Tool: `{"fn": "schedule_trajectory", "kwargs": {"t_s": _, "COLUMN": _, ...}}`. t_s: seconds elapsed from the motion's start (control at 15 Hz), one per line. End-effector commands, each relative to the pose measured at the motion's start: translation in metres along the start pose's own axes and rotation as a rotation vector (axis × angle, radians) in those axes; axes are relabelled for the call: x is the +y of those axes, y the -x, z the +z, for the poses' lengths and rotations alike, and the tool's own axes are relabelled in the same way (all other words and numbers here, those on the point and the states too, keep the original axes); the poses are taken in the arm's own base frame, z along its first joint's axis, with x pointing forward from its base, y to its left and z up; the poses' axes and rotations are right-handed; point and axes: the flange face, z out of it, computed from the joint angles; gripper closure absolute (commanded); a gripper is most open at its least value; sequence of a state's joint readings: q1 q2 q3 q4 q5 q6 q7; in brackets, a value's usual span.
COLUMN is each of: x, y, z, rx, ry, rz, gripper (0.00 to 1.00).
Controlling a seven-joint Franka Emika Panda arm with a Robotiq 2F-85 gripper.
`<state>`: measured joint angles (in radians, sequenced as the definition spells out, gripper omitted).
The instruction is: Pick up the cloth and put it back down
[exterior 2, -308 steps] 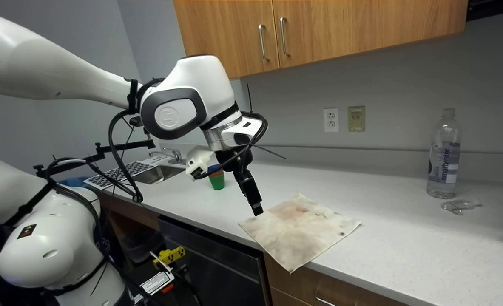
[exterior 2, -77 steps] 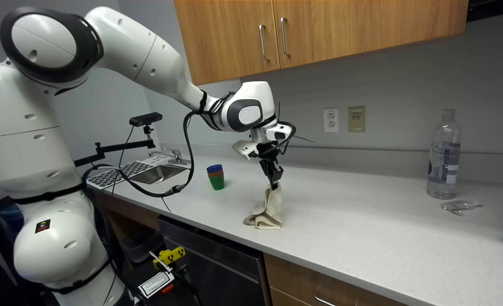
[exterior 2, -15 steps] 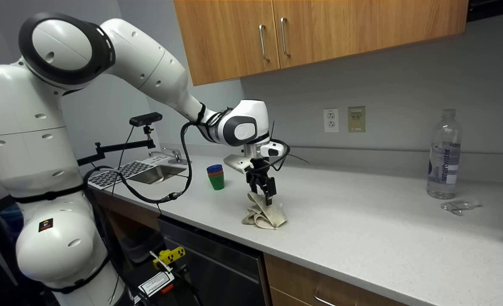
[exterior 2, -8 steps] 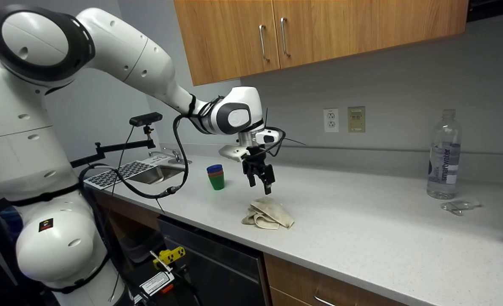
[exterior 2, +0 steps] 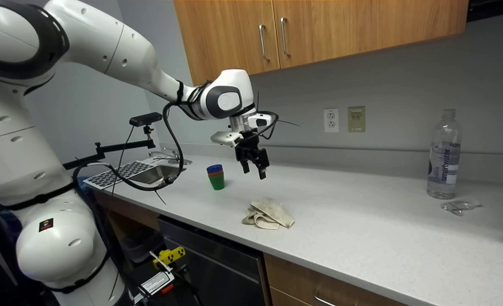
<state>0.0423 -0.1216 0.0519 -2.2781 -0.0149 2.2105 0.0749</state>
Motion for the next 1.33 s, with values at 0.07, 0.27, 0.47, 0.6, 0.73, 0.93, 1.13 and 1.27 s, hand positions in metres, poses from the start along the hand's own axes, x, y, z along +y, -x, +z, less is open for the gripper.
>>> {"fn": "schedule_trajectory", "kwargs": {"t_s": 0.07, "x": -0.006, "y": 0.009, "z": -0.054, "rx": 0.107, "ry": -0.061, "rz": -0.046, "gripper": 0.00}}
{"fn": "schedule_trajectory", "kwargs": {"t_s": 0.27, "x": -0.006, "y": 0.012, "z": -0.076, "rx": 0.148, "ry": -0.098, "rz": -0.056, "gripper": 0.00}}
{"fn": "schedule_trajectory", "kwargs": {"t_s": 0.47, "x": 0.000, "y": 0.017, "z": -0.091, "rx": 0.177, "ry": -0.110, "rz": -0.065, "gripper": 0.00}}
{"fn": "schedule_trajectory", "kwargs": {"t_s": 0.6, "x": 0.009, "y": 0.021, "z": -0.096, "rx": 0.180, "ry": -0.107, "rz": -0.059, "gripper": 0.00}}
{"fn": "schedule_trajectory", "kwargs": {"t_s": 0.73, "x": 0.005, "y": 0.013, "z": -0.089, "rx": 0.173, "ry": -0.090, "rz": -0.041, "gripper": 0.00}}
{"fn": "schedule_trajectory", "kwargs": {"t_s": 0.93, "x": 0.013, "y": 0.015, "z": -0.090, "rx": 0.177, "ry": -0.091, "rz": -0.036, "gripper": 0.00}}
{"fn": "schedule_trajectory", "kwargs": {"t_s": 1.13, "x": 0.013, "y": 0.015, "z": -0.090, "rx": 0.176, "ry": -0.091, "rz": -0.036, "gripper": 0.00}}
{"fn": "schedule_trajectory", "kwargs": {"t_s": 1.27, "x": 0.013, "y": 0.015, "z": -0.090, "rx": 0.176, "ry": -0.091, "rz": -0.036, "gripper": 0.00}}
